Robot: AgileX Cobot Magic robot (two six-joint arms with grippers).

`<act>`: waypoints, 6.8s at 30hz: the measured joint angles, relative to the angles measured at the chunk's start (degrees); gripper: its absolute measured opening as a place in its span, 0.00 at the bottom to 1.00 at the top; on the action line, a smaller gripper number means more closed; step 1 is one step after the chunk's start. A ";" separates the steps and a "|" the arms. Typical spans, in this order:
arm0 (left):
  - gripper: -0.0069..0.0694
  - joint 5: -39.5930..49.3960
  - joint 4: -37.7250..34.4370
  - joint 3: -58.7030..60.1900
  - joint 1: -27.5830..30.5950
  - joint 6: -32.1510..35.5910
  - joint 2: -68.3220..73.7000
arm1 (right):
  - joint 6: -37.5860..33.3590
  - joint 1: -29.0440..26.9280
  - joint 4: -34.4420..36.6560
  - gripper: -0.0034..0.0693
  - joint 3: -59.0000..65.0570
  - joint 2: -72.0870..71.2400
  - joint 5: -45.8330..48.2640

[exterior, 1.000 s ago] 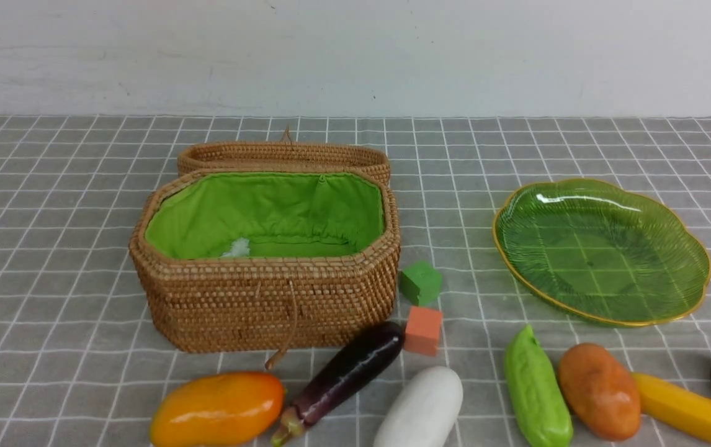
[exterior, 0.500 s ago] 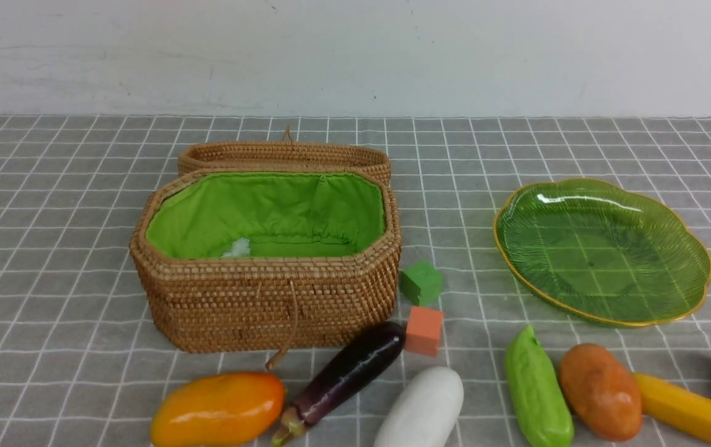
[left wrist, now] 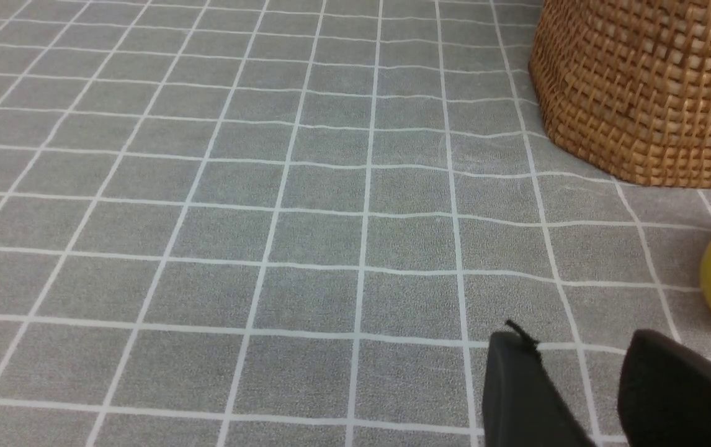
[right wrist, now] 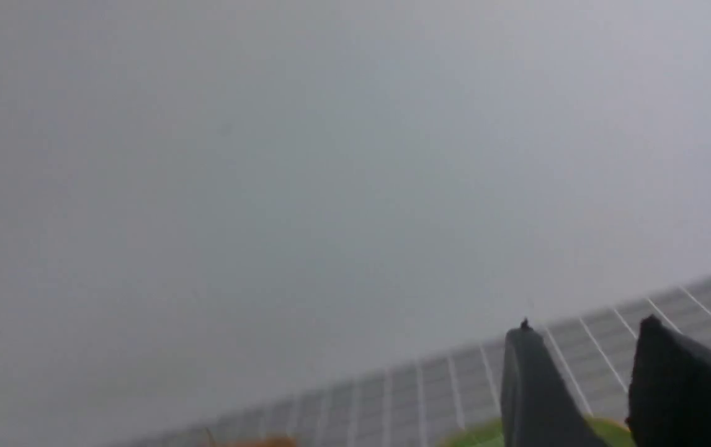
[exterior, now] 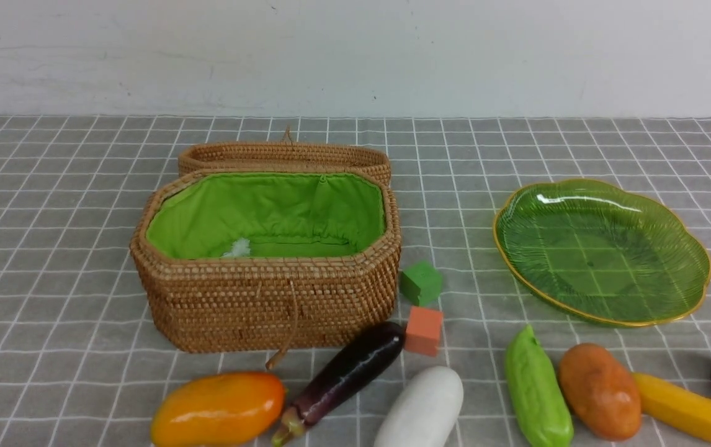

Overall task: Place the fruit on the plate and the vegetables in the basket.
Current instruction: Use the right arm to grab a potato and put it into the left basket, then take a chayote with your right arm and place it on the basket on the left, then use the right arm to grab a mangosteen and put it into the right plate

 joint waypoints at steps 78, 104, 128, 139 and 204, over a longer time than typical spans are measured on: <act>0.40 0.00 0.00 0.00 0.00 0.00 0.00 | -49.61 31.21 42.40 0.78 -46.13 79.06 8.25; 0.40 0.00 0.00 0.00 0.00 0.00 0.00 | -9.61 25.23 7.74 0.86 -33.78 64.32 33.22; 0.40 0.00 0.03 0.00 0.00 0.00 0.00 | -4.79 23.57 9.75 0.66 -6.45 61.25 11.40; 0.40 0.00 0.03 0.00 0.00 0.00 0.00 | -31.68 23.39 27.10 0.66 -36.33 58.16 18.54; 0.40 0.00 0.03 0.00 0.00 0.00 0.00 | -2.15 -5.16 -4.35 0.86 -5.59 56.37 19.34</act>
